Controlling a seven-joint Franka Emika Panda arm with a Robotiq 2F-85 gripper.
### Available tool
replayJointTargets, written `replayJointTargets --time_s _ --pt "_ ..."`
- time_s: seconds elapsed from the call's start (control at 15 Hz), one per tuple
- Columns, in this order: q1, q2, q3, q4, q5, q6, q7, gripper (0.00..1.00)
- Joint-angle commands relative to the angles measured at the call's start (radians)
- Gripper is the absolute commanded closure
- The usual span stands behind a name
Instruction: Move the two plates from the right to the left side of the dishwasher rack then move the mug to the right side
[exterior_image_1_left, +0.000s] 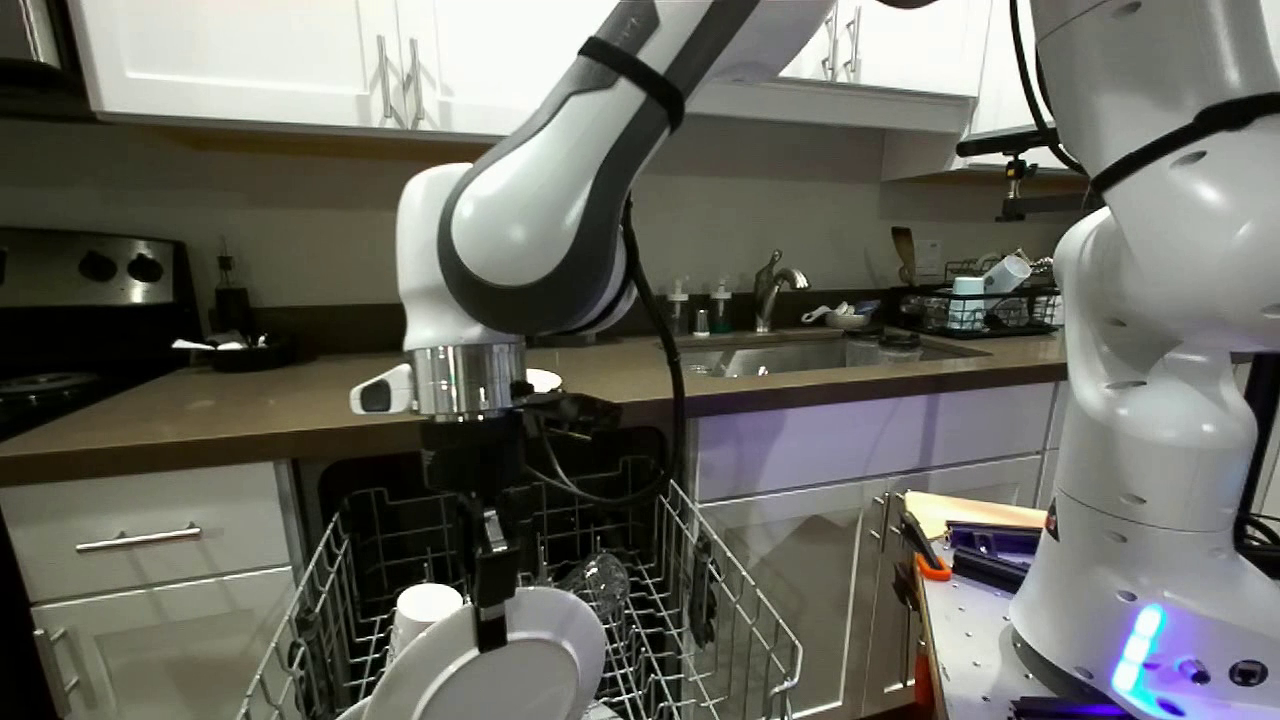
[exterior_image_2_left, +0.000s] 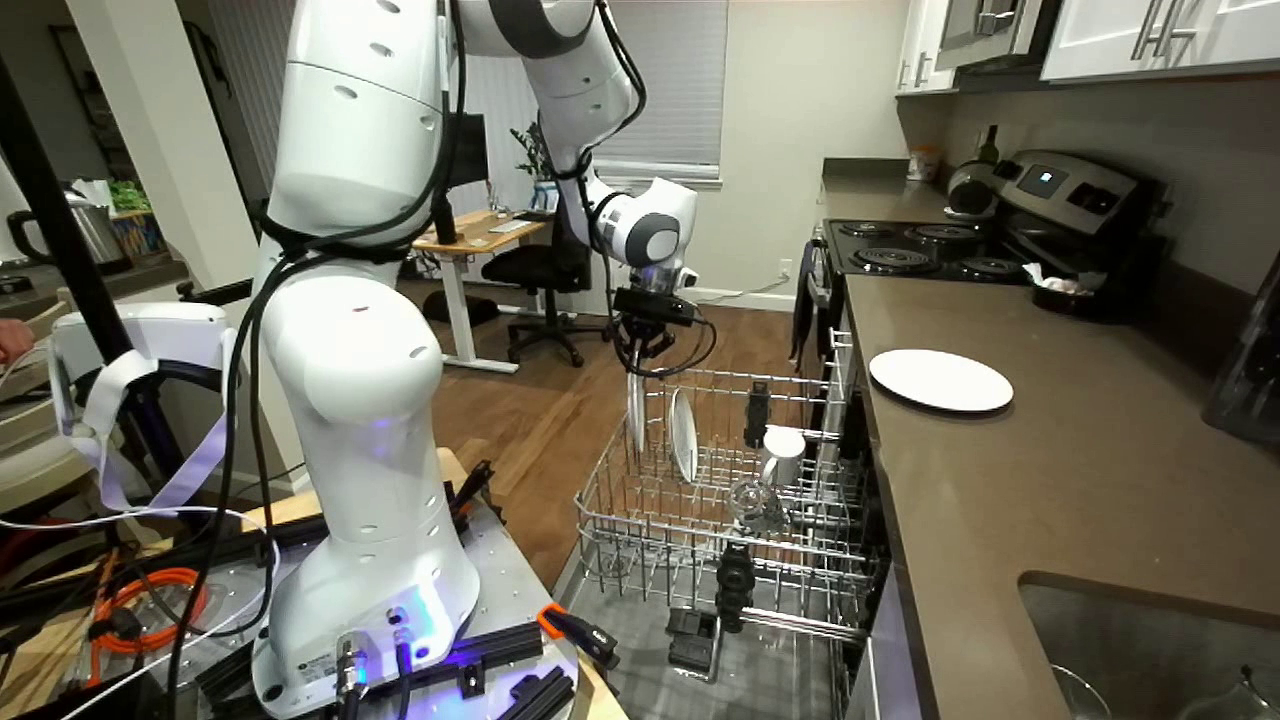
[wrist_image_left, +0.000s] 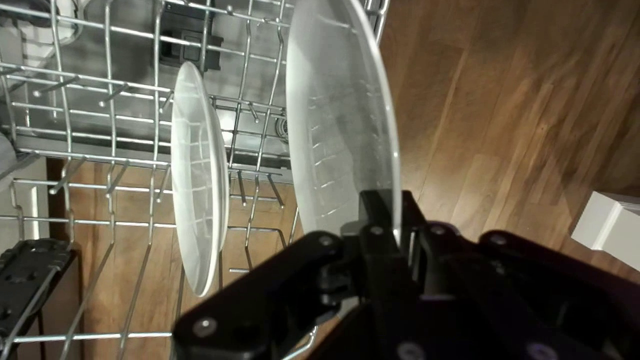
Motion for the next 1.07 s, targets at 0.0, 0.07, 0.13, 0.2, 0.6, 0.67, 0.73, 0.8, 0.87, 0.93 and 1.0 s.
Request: replayJointTargets --time_s 0.0,0.07,0.13,0.2,0.6,0.67,0.73,0.8,0.87,0.93,1.0 --pt "-0.006 0.021 0.005 0.049 -0.011 -0.010 -0.025 0.98" --pt "-0.002 0.027 0.001 0.057 -0.021 -0.007 -0.018 0.98" --pt "-0.002 0.035 -0.001 0.068 -0.028 -0.011 -0.020 0.98" --pt "-0.002 0.041 -0.002 0.077 -0.035 -0.015 -0.021 0.98" --pt "-0.009 0.105 -0.010 0.128 -0.059 0.006 -0.042 0.98" --pt "-0.006 0.115 -0.015 0.134 -0.072 0.011 -0.037 0.98" --pt "-0.009 0.124 -0.014 0.143 -0.073 0.007 -0.039 0.98" --pt "-0.010 0.132 -0.014 0.148 -0.077 0.003 -0.039 0.98" --pt "-0.014 0.138 -0.013 0.155 -0.078 -0.003 -0.041 0.98" --pt "-0.016 0.144 -0.010 0.161 -0.079 -0.009 -0.042 0.98" --pt "-0.019 0.146 -0.009 0.166 -0.078 -0.014 -0.041 0.98"
